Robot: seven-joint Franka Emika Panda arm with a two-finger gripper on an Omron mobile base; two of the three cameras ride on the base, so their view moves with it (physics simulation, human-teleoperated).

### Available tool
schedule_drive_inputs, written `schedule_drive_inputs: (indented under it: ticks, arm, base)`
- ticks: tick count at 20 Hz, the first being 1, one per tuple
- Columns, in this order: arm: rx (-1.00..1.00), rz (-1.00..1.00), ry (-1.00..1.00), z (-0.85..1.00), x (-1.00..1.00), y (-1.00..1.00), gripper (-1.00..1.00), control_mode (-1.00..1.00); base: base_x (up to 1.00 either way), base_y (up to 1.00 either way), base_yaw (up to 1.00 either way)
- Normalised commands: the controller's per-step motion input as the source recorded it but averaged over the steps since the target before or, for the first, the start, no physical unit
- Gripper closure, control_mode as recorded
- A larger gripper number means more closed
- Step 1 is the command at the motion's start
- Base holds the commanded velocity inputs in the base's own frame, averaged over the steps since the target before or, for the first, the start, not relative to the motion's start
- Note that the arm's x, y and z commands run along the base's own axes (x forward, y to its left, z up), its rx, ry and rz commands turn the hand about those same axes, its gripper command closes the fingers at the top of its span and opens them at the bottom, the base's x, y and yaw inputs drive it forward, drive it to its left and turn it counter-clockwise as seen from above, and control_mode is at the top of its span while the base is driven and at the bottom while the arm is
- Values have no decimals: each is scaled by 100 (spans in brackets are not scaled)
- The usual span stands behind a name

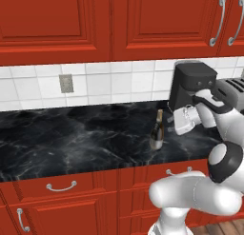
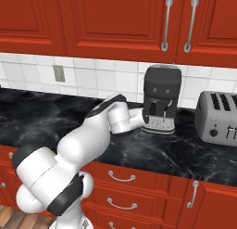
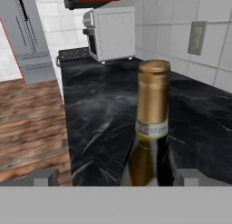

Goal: There is a wine glass and glass cup on the dining counter. Place the wine bottle next to the wine glass and the juice bottle next to the glass cup.

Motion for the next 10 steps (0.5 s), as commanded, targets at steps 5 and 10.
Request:
schedule_drive_inputs:
  ticks: [5,10]
  arm:
    - [0,0,0,-12,21,-3,-100,-100]
    - [0,0,0,-14,21,-3,-100,-100]
  base:
    - [0,0,0]
    - [0,0,0]
